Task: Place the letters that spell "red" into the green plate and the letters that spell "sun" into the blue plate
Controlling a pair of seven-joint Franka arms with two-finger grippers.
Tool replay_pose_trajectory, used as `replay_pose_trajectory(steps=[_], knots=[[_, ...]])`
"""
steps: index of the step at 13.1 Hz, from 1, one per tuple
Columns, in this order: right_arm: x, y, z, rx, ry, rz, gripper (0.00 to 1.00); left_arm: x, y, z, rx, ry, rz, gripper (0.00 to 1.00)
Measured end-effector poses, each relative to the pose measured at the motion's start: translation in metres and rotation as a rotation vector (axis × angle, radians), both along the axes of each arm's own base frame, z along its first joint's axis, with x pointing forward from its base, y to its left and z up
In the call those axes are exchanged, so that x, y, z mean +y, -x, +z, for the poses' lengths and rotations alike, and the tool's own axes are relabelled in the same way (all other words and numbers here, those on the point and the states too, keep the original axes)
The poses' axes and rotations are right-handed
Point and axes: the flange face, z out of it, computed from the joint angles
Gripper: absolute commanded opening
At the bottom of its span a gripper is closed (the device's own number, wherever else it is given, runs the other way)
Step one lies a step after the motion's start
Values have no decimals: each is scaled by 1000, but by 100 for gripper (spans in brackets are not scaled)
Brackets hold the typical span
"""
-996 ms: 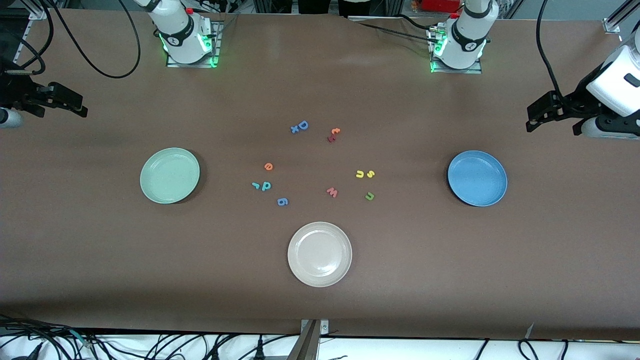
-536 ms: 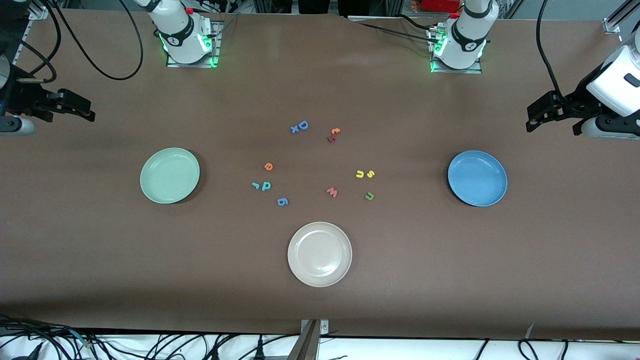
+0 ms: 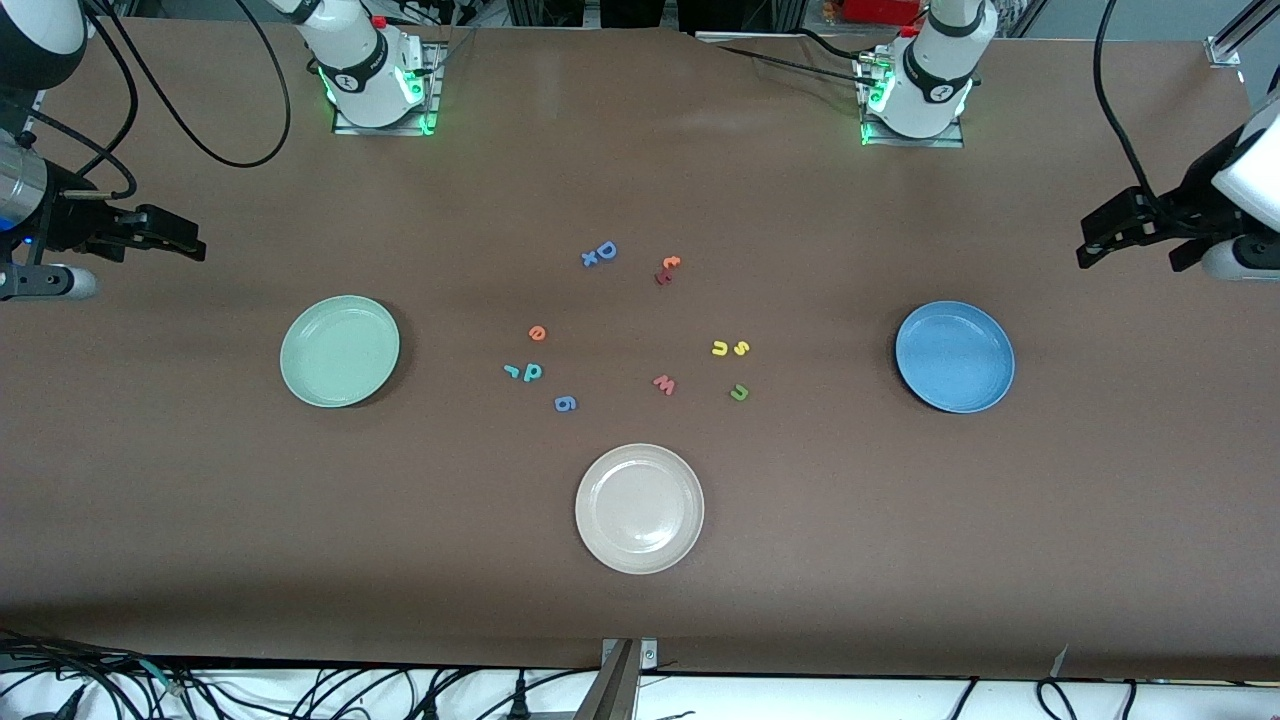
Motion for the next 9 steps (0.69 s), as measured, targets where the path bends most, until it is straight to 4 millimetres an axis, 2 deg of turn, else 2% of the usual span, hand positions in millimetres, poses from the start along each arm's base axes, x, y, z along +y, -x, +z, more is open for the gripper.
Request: replay_pose_trajectory(steps=[2,4,5,9], knots=[[0,-1,-2,3,0,0,100,3,0,1,-2,3,5,100],[5,-6,-15,26,0,8,100,2,0,1,-2,4,4,100],[15,-10,-29,50,1,26,100,2,0,1,-2,4,3,100],[86,-35,-100,96,10,136,100,-5,1,-3,12,4,-9,100]])
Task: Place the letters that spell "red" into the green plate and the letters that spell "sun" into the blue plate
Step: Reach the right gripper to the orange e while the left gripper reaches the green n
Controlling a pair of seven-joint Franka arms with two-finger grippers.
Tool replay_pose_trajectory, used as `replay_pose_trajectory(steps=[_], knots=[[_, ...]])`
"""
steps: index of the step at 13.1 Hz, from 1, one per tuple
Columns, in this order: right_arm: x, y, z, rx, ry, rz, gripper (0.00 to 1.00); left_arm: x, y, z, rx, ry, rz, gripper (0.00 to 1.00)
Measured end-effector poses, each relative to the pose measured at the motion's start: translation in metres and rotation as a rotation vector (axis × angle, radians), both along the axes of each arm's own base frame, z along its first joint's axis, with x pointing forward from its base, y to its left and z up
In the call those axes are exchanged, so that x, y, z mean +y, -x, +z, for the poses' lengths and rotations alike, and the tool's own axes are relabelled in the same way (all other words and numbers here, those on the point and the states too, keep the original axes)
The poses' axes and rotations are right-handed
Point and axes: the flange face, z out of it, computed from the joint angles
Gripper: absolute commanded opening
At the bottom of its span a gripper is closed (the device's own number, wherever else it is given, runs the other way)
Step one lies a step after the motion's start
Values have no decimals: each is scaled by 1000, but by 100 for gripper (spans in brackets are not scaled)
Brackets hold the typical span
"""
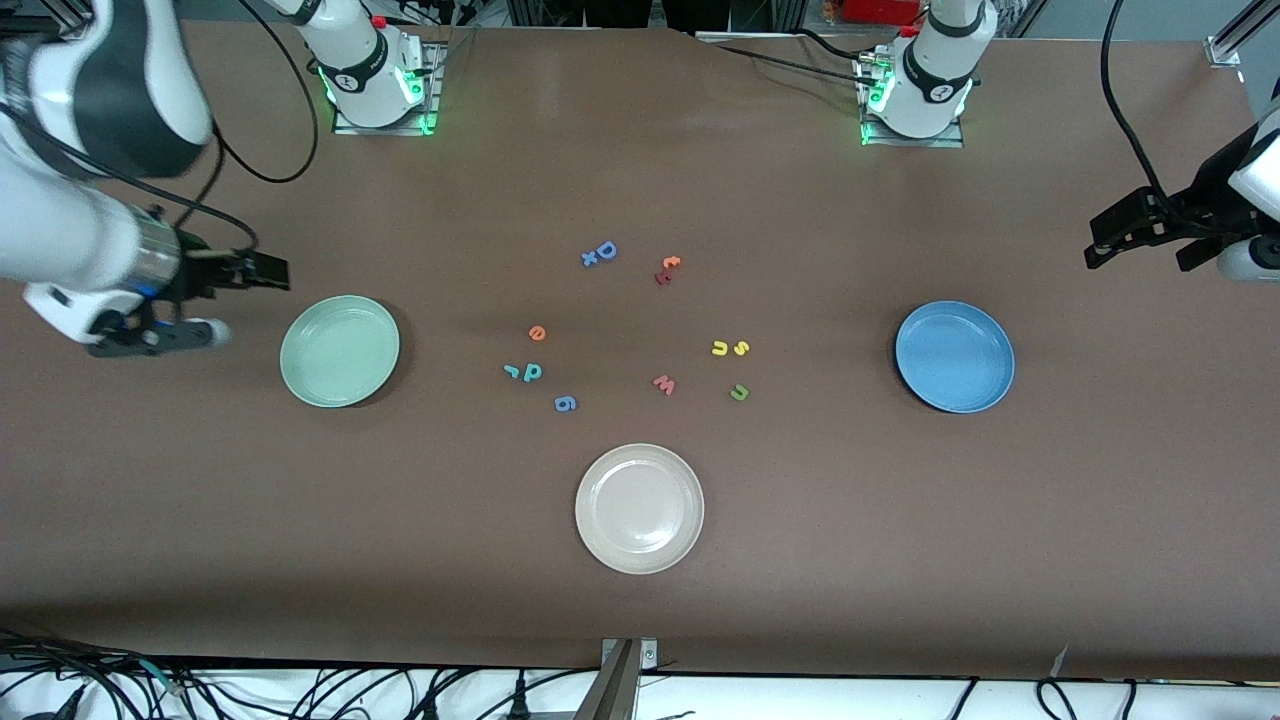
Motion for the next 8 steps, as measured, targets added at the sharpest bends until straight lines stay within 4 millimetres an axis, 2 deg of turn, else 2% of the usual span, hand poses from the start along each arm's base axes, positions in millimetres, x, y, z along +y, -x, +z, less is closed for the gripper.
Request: replay_pose_trajectory(steps=[2,4,6,8], knots=[[23,-10,-37,6,2,34,100,-21,2,-22,50,-1,-38,100],[50,-14,-66,13,21,13,100,-53,1,-65,104,2,-92,100],[81,-12,-81,3,45,-40,100,-90,-2,-114,129,10,-153,100],[112,-10,-96,-23,67,-110,100,-122,-6,-152,149,24,-207,100]])
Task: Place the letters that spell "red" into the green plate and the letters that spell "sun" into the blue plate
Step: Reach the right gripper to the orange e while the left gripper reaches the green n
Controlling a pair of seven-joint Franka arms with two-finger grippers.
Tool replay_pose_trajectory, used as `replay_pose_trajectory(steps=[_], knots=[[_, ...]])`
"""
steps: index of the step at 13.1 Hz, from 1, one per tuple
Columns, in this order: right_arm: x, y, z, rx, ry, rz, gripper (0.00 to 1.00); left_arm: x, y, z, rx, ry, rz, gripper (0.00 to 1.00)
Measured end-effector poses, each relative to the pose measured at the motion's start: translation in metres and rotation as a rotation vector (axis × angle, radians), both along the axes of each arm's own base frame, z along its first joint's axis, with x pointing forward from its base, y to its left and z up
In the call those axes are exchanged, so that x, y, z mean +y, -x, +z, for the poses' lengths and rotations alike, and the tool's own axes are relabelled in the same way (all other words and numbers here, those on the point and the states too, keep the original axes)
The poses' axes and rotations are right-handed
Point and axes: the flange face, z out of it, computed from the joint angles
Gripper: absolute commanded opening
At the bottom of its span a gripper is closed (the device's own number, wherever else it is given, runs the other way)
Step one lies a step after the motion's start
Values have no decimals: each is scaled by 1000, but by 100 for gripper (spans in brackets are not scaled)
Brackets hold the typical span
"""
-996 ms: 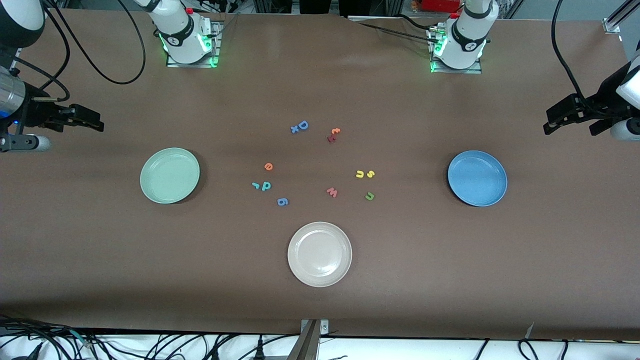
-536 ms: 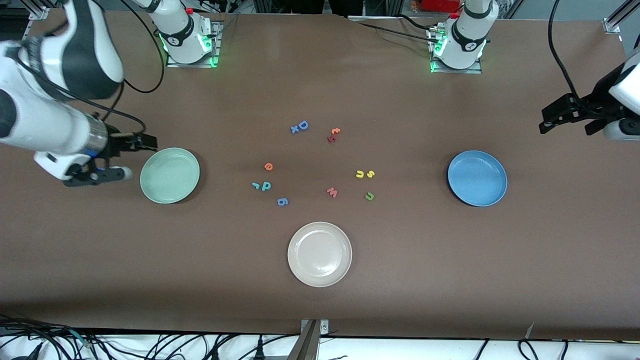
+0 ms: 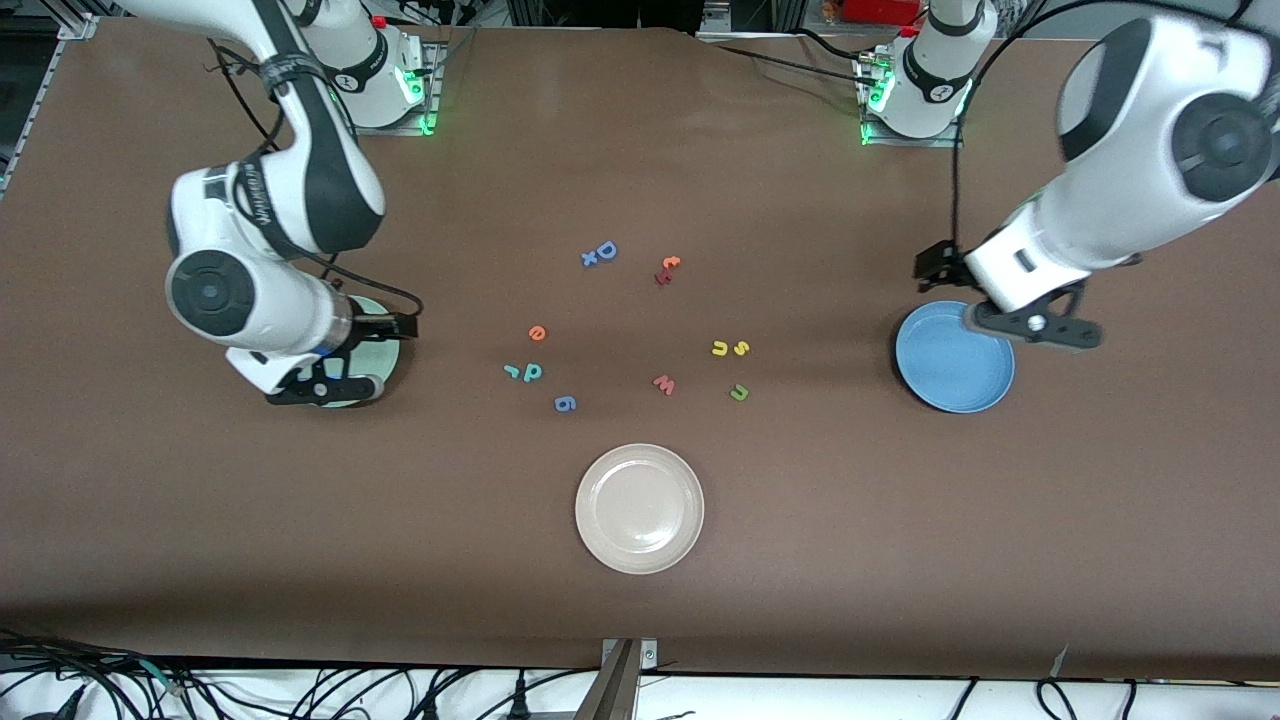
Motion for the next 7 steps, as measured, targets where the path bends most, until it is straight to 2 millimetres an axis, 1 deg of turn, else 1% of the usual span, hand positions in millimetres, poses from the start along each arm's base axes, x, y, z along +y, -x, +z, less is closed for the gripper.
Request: replay_pose_trajectory(steps=[2,3,5,7], knots=[[32,7,-26,-33,19,-78,99,-29,-7,-34,9,15,-20,100],[48,14,-41,-46,29,-117,99,-39,-12,-52,11,18,6,100],[75,33,-72,-82,37,-183,98,-58,-20,-91,22,18,88,100],[99,54,-96,-121,34,-239,95,-88,-21,-128,28,14,186,100]])
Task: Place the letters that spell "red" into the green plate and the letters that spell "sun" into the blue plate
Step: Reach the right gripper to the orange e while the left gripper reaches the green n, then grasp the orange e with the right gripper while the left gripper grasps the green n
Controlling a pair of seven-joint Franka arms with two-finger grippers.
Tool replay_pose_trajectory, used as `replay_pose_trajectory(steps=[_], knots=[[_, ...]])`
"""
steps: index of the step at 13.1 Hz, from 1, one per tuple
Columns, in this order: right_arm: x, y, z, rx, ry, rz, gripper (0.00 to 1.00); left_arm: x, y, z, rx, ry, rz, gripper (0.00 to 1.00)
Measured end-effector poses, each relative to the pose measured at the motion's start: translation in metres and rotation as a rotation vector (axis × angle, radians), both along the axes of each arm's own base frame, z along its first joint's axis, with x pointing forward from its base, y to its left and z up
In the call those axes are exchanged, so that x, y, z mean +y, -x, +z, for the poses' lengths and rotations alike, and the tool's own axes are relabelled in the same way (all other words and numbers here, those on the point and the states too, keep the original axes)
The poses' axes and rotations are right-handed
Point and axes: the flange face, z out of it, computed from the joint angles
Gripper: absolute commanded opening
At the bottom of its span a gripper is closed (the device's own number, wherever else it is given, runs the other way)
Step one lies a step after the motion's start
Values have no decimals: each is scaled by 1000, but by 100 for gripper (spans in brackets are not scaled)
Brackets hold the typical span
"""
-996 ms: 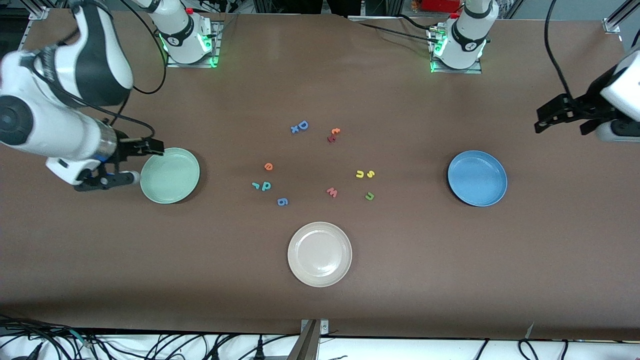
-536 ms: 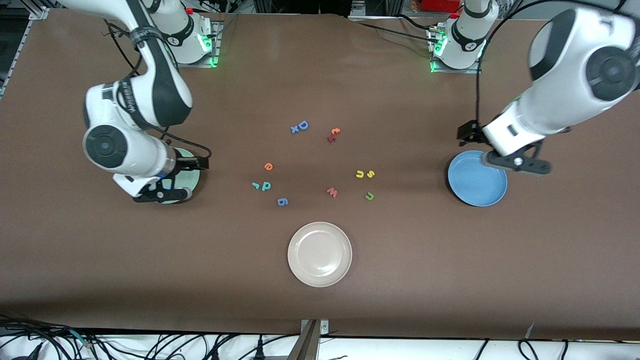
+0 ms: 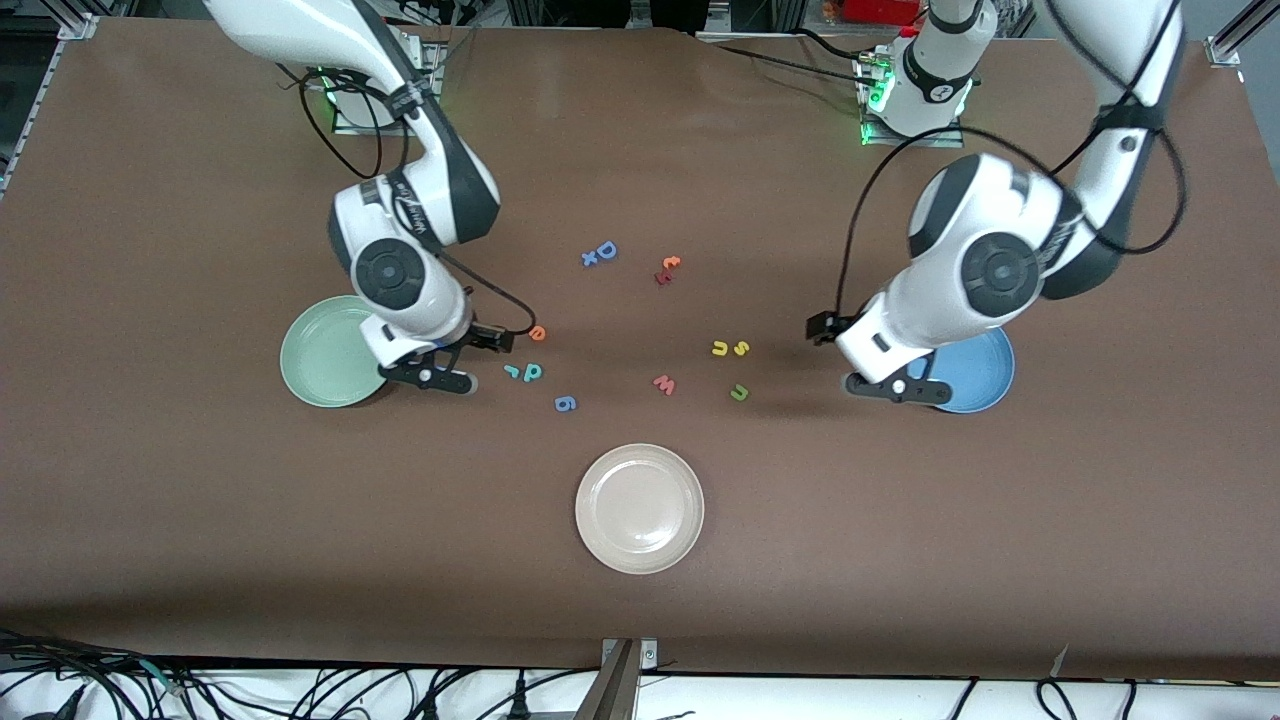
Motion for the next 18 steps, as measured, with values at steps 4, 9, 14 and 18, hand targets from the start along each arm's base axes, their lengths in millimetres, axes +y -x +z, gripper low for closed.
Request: replay_pose_trajectory(steps=[4,9,14,18], knots=[[36,43,-47,-69,-16,-110,88,-61,5,-64,-15,3,235,100],[53,58,-87,-93,-20,-186,62,-68,2,-101,17,-23,435,100],[56,57,-94,-117,-38,-188,39,-94,1,-137,22,-19,747,100],[61,60,-94,-118,-37,-202,39,-89,-5,-149,18,-21,868,100]])
